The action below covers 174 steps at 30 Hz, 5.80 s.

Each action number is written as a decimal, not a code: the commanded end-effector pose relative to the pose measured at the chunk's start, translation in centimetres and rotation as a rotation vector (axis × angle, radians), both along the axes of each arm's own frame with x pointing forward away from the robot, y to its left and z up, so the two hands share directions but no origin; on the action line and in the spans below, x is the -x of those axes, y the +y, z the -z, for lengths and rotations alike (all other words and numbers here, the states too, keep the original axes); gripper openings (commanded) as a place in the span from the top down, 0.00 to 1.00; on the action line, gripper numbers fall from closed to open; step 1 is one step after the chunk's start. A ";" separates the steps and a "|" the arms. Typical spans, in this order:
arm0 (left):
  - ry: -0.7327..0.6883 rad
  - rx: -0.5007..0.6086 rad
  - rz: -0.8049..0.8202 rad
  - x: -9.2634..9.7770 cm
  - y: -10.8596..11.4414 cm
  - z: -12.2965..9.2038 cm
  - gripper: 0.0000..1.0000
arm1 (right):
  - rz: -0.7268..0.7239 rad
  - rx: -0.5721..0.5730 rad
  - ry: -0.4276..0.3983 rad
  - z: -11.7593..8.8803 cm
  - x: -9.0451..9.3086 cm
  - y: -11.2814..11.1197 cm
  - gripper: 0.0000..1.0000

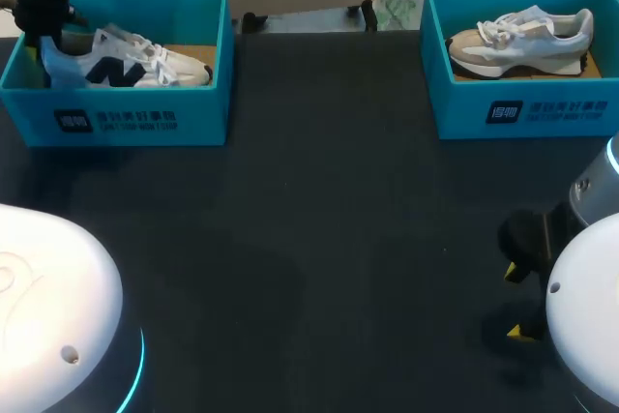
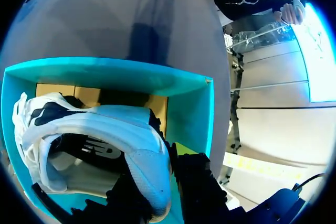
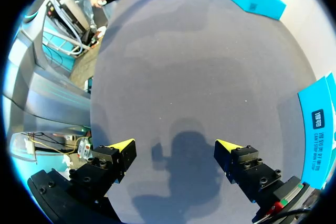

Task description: Take the shoe out of the shoebox, open the shoe tongue, remove and reinsert the insole, then place the shoe into the shoebox

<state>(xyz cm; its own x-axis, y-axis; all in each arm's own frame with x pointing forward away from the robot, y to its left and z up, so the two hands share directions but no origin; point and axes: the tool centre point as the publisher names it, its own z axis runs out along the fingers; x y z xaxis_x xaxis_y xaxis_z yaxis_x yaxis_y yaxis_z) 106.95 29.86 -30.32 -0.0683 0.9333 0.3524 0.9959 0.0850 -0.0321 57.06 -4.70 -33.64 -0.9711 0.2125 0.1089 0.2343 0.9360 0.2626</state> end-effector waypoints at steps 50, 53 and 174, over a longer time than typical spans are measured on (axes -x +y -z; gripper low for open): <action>0.034 0.148 0.018 1.5 -0.4 6.0 0.46 | 0.000 -0.001 -0.003 -0.1 0.2 -0.1 0.00; 0.032 0.165 0.015 1.7 -0.6 5.4 0.41 | 0.000 -0.001 -0.003 -0.1 0.2 -0.1 0.00; -0.019 0.304 0.038 6.7 0.5 -9.8 0.00 | 1.082 0.303 -0.022 -7.3 -32.5 -9.4 0.00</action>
<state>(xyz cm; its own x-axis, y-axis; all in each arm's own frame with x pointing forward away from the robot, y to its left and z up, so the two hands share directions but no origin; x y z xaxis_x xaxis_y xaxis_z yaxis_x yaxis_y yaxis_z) 100.33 30.36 -20.48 -0.0363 0.9979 0.0541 0.9987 0.0381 -0.0340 88.71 -14.48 -26.16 -0.2606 0.9600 -0.1020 0.9575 0.2705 0.0996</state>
